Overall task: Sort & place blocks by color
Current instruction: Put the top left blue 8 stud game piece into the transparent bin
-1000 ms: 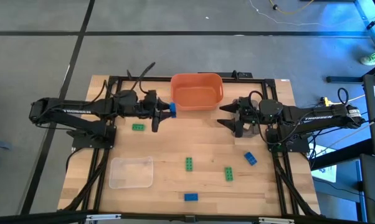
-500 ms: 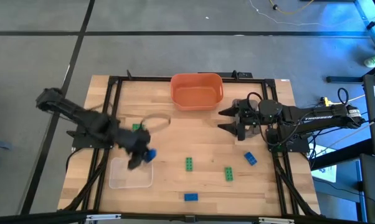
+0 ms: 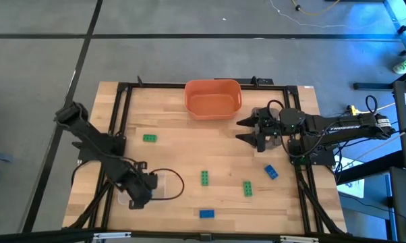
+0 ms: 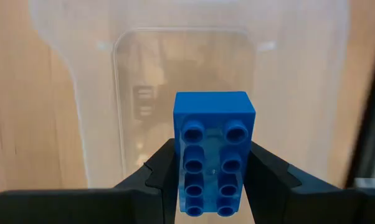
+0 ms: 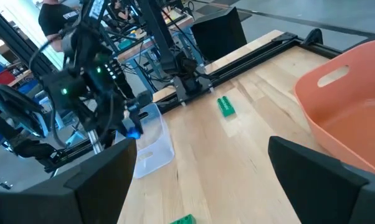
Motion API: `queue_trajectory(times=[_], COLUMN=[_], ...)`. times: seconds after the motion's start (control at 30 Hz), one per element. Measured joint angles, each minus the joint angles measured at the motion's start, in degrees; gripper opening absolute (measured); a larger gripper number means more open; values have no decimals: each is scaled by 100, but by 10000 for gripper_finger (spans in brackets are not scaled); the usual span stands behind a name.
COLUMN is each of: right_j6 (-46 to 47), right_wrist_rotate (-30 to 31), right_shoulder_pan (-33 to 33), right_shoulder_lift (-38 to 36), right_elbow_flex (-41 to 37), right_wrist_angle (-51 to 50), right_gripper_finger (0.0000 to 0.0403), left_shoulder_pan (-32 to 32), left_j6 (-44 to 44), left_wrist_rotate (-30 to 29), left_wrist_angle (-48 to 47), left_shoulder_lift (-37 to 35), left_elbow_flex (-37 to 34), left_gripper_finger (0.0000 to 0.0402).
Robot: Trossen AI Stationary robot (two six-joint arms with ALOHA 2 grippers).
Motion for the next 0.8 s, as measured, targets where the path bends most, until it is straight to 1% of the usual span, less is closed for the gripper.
queue_trajectory(times=[0.13, 0.27, 0.43, 0.57, 0.8], right_j6=[26, 161, 227, 232, 159], right_wrist_rotate=[0, 0, 0, -1, 0], right_shoulder_pan=[0, -2, -2, 0, -2], right_shoulder_lift=[0, 0, 0, 0, 0], right_elbow_flex=[0, 0, 0, 0, 0], right_wrist_angle=[2, 2, 4, 7, 11], right_gripper_finger=[365, 365, 365, 365, 365], left_shoulder_pan=[141, 250, 413, 599, 861], left_j6=[211, 291, 292, 313, 467], left_wrist_rotate=[51, 136, 162, 494, 846], left_wrist_angle=[19, 26, 25, 26, 25], left_shoulder_lift=[471, 677, 657, 550, 394], left_elbow_flex=[0, 0, 0, 0, 0], left_gripper_finger=[129, 160, 200, 226, 273])
